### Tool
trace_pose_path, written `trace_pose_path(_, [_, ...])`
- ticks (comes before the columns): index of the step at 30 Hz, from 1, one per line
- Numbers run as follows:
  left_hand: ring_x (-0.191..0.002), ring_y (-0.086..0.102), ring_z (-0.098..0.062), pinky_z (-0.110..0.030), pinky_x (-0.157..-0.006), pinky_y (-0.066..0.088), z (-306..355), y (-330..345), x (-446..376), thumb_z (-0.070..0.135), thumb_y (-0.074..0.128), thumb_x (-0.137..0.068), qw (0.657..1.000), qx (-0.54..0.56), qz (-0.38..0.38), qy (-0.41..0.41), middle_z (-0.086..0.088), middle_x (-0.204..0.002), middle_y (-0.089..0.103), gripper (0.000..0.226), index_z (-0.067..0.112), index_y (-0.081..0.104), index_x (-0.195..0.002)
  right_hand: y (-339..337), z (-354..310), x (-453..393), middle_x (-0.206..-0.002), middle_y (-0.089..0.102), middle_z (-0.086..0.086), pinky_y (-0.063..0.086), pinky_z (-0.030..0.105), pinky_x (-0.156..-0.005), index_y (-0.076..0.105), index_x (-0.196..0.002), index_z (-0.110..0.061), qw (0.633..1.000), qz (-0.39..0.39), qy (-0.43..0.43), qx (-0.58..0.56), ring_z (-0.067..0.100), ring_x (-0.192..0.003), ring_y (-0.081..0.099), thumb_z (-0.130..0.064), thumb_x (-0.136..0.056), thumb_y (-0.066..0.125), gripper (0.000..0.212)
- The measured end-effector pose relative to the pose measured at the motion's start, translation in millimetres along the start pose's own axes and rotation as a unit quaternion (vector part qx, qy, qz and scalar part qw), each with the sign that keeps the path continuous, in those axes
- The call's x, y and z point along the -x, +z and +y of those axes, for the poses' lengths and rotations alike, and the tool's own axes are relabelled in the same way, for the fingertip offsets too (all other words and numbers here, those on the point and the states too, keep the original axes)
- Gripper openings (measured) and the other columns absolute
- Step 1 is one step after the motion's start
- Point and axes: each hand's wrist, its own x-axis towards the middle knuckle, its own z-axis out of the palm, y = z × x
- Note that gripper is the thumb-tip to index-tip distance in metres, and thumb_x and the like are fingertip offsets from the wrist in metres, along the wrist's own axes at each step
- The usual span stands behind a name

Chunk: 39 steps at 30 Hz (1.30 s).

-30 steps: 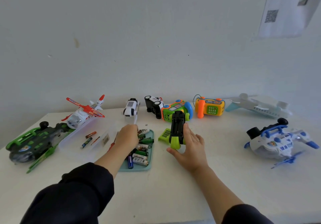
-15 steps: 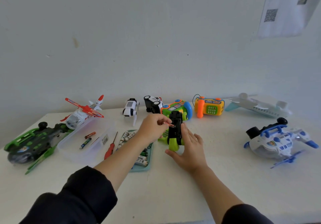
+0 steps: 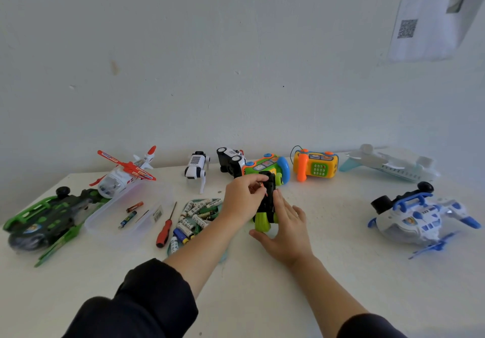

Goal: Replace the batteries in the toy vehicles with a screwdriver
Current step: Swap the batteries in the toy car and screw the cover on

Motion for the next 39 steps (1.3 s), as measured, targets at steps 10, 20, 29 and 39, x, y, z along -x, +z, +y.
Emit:
trace_pose_path(10, [-0.066,0.05,-0.005,-0.011,-0.068,0.038,-11.9,10.5,2.0,0.009,0.067,-0.084,0.998,-0.031,0.032,0.036,0.003,-0.082,0.057,0.015,0.009,0.071,-0.099,1.2,0.6,0.6,-0.135,0.054,0.013,0.041,0.048,-0.093,0.027,-0.139,-0.009,1.0,-0.006,-0.006,-0.004,0.026,-0.117,0.059,-0.066,-0.069,0.051,0.093])
trace_pose_path(20, [-0.081,0.053,-0.016,-0.029,-0.07,0.049,-34.9,12.4,13.0,0.027,0.057,-0.092,0.983,-0.147,0.001,0.11,-0.004,-0.099,0.051,0.03,0.021,0.065,-0.12,0.6,-1.7,0.8,-0.133,0.054,0.015,0.042,0.048,-0.092,0.032,-0.136,-0.007,1.0,0.008,-0.01,-0.001,0.026,-0.116,0.059,-0.074,-0.081,0.038,0.087])
trace_pose_path(29, [-0.102,0.053,-0.015,-0.027,-0.084,0.045,-50.1,-96.1,-19.9,0.002,0.053,-0.086,0.902,-0.306,-0.299,-0.052,-0.003,-0.123,0.053,0.048,0.026,0.055,-0.128,1.7,1.5,1.9,-0.137,0.051,0.014,0.037,0.047,-0.096,0.028,-0.138,-0.009,1.0,-0.002,-0.005,0.004,0.027,-0.119,0.056,-0.066,-0.071,0.048,0.091])
trace_pose_path(39, [-0.084,0.058,-0.016,-0.03,-0.072,0.048,-97.1,-111.1,-3.8,0.026,0.06,-0.091,0.916,-0.373,-0.123,-0.079,0.0,-0.098,0.064,0.013,0.018,0.068,-0.097,0.9,0.7,1.1,-0.134,0.054,0.015,0.038,0.048,-0.095,0.028,-0.138,-0.009,1.0,0.0,-0.004,0.007,0.027,-0.118,0.057,-0.067,-0.071,0.047,0.09])
